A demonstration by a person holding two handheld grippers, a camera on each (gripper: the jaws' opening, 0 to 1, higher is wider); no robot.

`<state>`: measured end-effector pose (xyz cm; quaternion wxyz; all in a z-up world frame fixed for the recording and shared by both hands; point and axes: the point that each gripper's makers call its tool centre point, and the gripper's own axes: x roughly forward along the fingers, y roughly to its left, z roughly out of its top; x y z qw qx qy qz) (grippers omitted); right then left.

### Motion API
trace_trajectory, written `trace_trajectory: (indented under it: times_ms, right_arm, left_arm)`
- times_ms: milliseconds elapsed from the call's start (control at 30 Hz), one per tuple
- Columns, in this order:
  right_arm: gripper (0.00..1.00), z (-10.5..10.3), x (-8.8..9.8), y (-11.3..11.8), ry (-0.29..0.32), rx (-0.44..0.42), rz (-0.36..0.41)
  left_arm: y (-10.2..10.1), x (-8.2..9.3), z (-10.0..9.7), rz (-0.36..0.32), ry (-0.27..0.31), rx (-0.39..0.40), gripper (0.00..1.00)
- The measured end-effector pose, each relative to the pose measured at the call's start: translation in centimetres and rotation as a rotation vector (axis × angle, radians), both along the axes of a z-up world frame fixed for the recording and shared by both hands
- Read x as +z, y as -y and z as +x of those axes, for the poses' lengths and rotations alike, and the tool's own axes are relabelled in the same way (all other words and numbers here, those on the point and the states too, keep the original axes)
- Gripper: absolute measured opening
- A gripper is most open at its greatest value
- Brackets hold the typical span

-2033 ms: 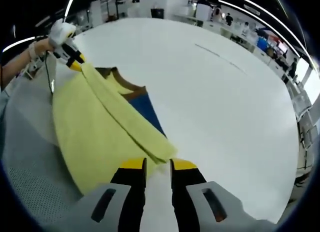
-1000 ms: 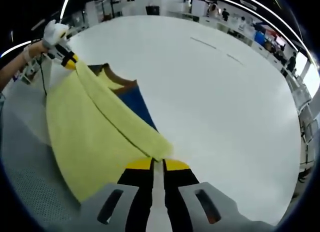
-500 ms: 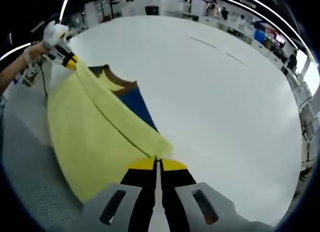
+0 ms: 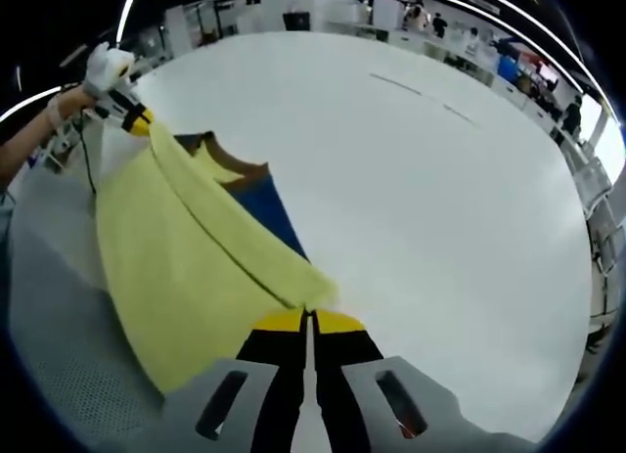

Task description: Fold the garment on the visible template until the final outline fits inside the template.

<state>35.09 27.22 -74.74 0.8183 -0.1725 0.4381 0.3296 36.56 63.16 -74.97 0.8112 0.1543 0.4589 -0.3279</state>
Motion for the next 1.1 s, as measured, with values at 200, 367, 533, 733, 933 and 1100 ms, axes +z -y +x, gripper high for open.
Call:
trace_trajectory:
  times_ms: [200, 367, 533, 733, 933, 1100]
  right_arm:
    - [0.02, 0.5, 0.2, 0.1, 0.005, -0.006, 0.007]
    - [0.02, 0.9, 0.2, 0.1, 0.006, -0.002, 0.005]
    - [0.02, 1.2, 0.2, 0.1, 0.008, -0.001, 0.008]
    - [0.02, 1.3, 0.1, 0.1, -0.015, -0.011, 0.033]
    - [0.02, 1.8, -0.1, 0.0, -0.029, -0.044, 0.074]
    - [0.02, 2.1, -0.5, 0.0, -0.038, -0.060, 0.088]
  left_arm:
    - [0.0, 0.2, 0.8, -0.026, 0.005, 0.029, 0.00]
    - [-0.1, 0.3, 1.3, -0.041, -0.010, 0.055, 0.00]
    - [-0.1, 0.1, 1.7, -0.049, -0.008, 0.062, 0.00]
    - [-0.3, -0.3, 1.9, -0.069, -0.025, 0.086, 0.00]
    - [-0.3, -0.9, 2.3, -0.093, -0.048, 0.114, 0.00]
    - [-0.3, -1.2, 2.6, -0.106, -0.058, 0.132, 0.00]
